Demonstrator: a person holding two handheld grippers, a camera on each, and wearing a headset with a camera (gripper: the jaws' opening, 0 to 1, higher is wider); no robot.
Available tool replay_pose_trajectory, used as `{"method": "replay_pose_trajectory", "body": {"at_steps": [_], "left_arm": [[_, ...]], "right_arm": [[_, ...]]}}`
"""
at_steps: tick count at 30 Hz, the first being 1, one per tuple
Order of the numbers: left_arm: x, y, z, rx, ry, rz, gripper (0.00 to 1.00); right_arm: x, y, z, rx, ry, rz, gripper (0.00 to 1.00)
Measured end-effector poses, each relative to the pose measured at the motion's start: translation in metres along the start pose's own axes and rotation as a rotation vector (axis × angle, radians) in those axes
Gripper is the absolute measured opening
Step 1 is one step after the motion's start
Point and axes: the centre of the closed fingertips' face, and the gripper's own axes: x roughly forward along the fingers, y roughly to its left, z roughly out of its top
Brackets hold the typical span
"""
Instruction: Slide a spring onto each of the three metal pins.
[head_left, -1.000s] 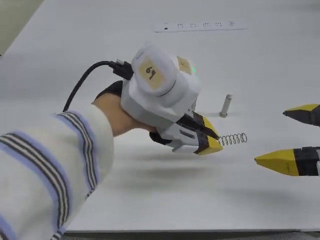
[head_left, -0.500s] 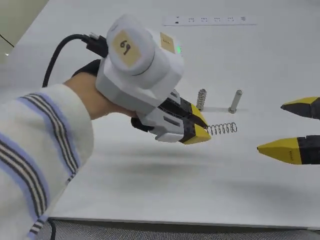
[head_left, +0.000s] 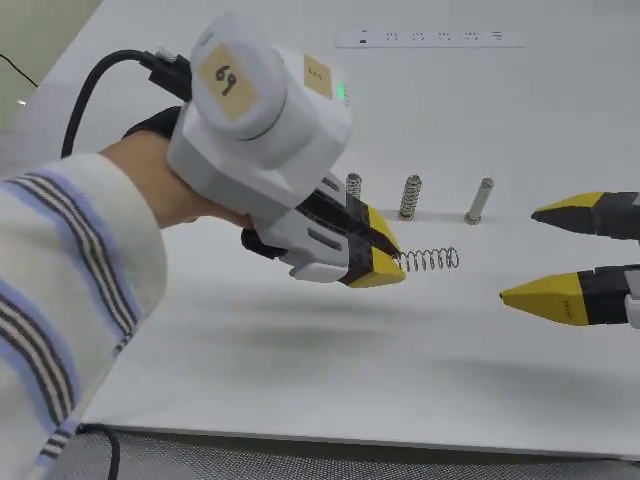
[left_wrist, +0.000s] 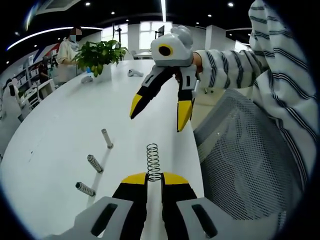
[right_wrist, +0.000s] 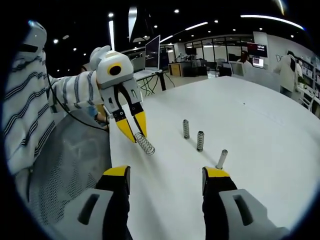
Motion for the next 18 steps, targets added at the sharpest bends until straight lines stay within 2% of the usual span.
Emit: {"method": "replay_pose_trajectory", "body": {"at_steps": [3,5,7,14,18], "left_arm": [[-0.001,-0.001,0.002,-0.003,-0.006,-0.003,0.03],[-0.002,-0.002,0.002,-0.006,-0.006,-0.003,0.03],[-0.002,-0.003,0.002,-0.003,-0.008,-0.008,0.03],[0.002,-0.008,0.002,0.005,-0.014,-0.025,0.03],[0.004,-0.011,0.003,0.003,-0.027,-0.038,0.03]], "right_arm": [[0.005,0.004,0.003,-0.03,-0.007,0.03,0.48],[0.009,0.009,0.008,-0.02,-0.031,0.072,0.46],[0.013,0.011,0.01,-0.024,-0.036,0.084,0.43],[0.022,0.02,0.006,-0.028,-0.021,0.155,0.33],[0.024,0.023,0.003,-0.032,-0.009,0.174,0.3]]}}
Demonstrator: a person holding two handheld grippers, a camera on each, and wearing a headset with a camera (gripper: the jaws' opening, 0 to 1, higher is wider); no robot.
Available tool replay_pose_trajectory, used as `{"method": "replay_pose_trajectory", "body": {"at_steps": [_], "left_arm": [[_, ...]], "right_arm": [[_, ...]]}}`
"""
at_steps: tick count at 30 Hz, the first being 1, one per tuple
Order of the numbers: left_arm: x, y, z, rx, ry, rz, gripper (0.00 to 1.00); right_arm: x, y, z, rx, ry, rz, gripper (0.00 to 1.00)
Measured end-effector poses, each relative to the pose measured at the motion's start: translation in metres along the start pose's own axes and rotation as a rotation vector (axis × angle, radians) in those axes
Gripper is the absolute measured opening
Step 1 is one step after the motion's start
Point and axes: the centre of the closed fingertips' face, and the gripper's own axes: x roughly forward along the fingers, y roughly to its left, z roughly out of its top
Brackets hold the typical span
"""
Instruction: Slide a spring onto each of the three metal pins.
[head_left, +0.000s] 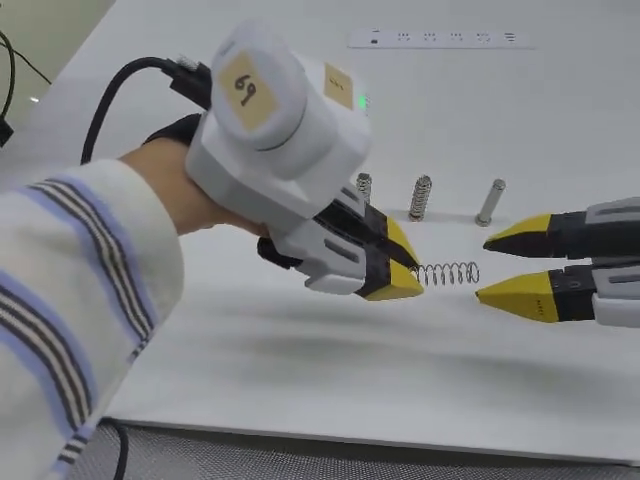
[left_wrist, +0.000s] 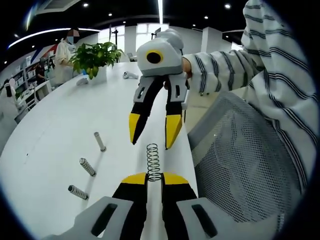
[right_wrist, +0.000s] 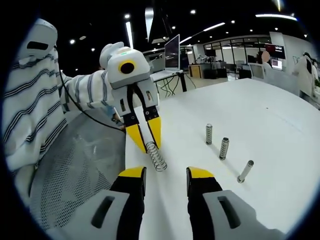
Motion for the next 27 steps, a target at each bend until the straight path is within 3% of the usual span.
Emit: {"method": "replay_pose_trajectory", "body": {"at_steps": [11,21,27], "left_arm": [[0.004,-0.007,-0.002,0.004,-0.002,-0.025,0.03],[0.001,-0.014,-0.001,-0.011,-0.029,-0.024,0.03],[0.003,-0.018,-0.006,-0.016,-0.025,-0.008,0.03]], "right_arm": [[0.008,0.015,-0.003,-0.01,0.022,0.084,0.1],[0.01,0.022,-0.007,-0.017,0.05,0.114,0.1],[0.012,0.026,-0.009,-0.02,0.083,0.132,0.09]]}}
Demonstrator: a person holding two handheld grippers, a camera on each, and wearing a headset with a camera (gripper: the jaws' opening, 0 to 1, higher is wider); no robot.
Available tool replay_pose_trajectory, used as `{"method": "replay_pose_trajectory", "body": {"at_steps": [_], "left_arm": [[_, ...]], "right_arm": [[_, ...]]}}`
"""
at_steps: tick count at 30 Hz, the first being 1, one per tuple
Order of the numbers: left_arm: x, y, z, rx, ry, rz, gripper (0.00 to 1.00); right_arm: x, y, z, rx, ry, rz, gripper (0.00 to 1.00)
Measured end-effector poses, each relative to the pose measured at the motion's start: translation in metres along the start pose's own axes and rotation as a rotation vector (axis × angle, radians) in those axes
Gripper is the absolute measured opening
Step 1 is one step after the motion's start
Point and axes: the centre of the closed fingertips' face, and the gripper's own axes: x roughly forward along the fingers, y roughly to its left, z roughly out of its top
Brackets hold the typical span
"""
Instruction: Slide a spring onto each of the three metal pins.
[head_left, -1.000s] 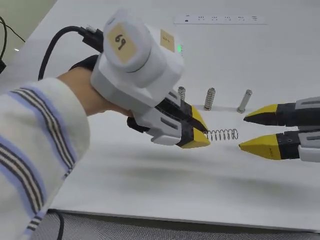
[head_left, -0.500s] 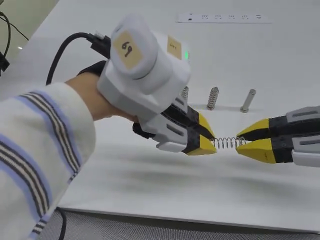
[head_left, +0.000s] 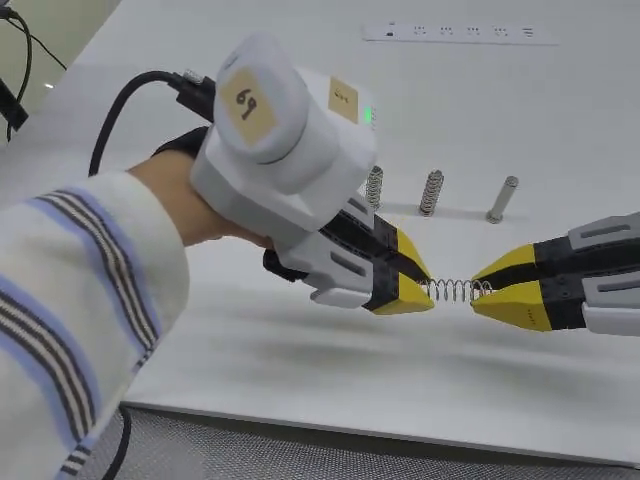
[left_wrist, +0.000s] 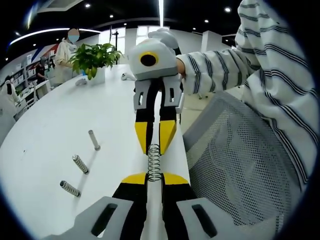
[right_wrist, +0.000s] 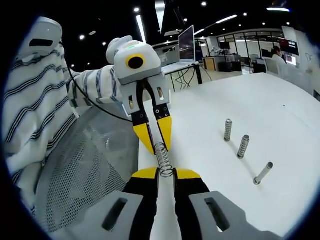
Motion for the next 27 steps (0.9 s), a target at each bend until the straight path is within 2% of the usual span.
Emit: {"method": "replay_pose_trajectory", "body": {"at_steps": [8,11,14,17,27], "left_arm": [[0.002,-0.005,0.002,-0.003,-0.017,0.032,0.03],[0.005,-0.007,0.003,-0.009,-0.027,0.043,0.03],[0.01,-0.008,0.003,-0.02,-0.033,0.053,0.03],[0.013,-0.01,0.004,-0.03,-0.044,0.065,0.03],[0.02,-0.013,0.003,-0.096,-0.072,0.1,0.03]], "right_arm": [[-0.005,0.007,0.004,-0.014,0.033,0.023,0.09],[-0.006,0.009,0.003,-0.045,0.075,0.03,0.08],[-0.008,0.01,0.003,-0.035,0.109,0.038,0.08],[-0.01,0.01,0.002,-0.056,0.159,0.041,0.08],[-0.011,0.011,0.0,-0.195,0.295,0.064,0.08]]}}
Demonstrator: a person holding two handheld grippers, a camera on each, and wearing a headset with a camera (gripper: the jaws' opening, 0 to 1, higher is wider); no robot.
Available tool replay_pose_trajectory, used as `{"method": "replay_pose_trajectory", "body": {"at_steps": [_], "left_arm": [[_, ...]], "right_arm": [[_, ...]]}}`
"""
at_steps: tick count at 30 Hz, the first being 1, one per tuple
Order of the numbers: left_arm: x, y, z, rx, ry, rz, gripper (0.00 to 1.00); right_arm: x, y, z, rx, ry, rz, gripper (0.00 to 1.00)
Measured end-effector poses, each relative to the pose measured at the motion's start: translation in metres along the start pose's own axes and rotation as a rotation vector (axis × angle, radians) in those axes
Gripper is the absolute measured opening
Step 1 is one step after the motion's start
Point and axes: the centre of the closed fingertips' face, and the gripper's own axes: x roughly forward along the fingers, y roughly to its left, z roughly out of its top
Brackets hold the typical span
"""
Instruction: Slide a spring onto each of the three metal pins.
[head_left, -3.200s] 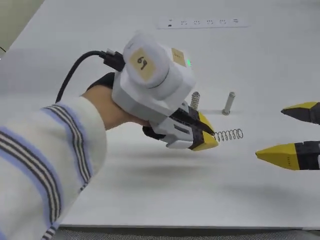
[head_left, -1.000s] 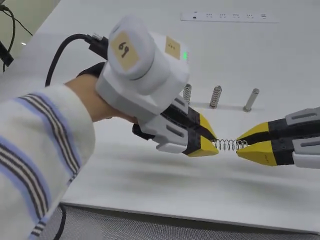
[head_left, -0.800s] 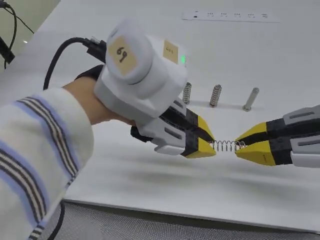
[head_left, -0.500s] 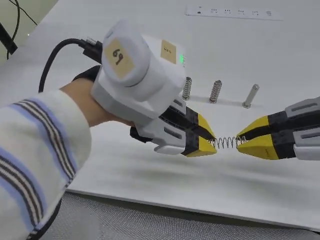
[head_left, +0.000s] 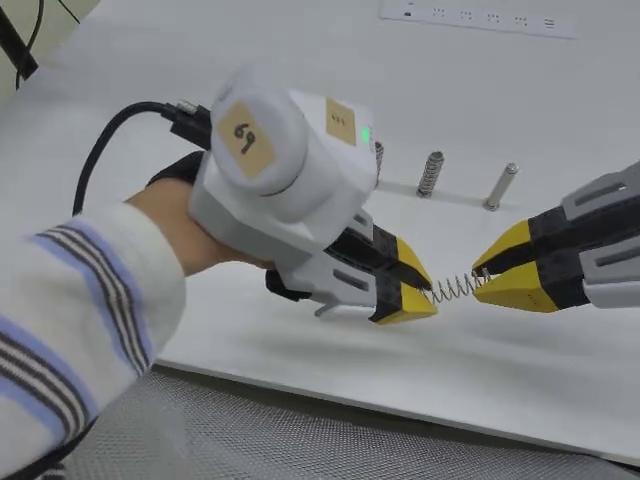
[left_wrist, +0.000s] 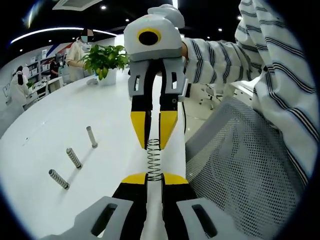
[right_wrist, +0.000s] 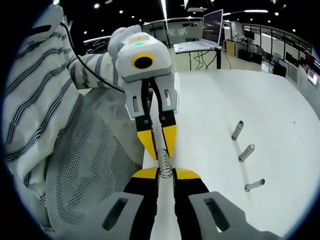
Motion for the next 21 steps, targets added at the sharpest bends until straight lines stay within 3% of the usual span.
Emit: {"method": "replay_pose_trajectory", "body": {"at_steps": [7,15,21], "left_arm": [[-0.002,0.002,0.002,-0.041,-0.042,0.028,0.03],[-0.003,0.001,0.006,-0.037,-0.056,0.035,0.03],[-0.002,0.002,0.013,-0.048,-0.093,0.048,0.03]], "right_arm": [[-0.002,0.0,0.007,-0.058,0.067,-0.015,0.08],[-0.003,0.004,0.015,-0.137,0.164,-0.031,0.08],[-0.008,0.004,0.021,-0.18,0.226,-0.045,0.08]]}}
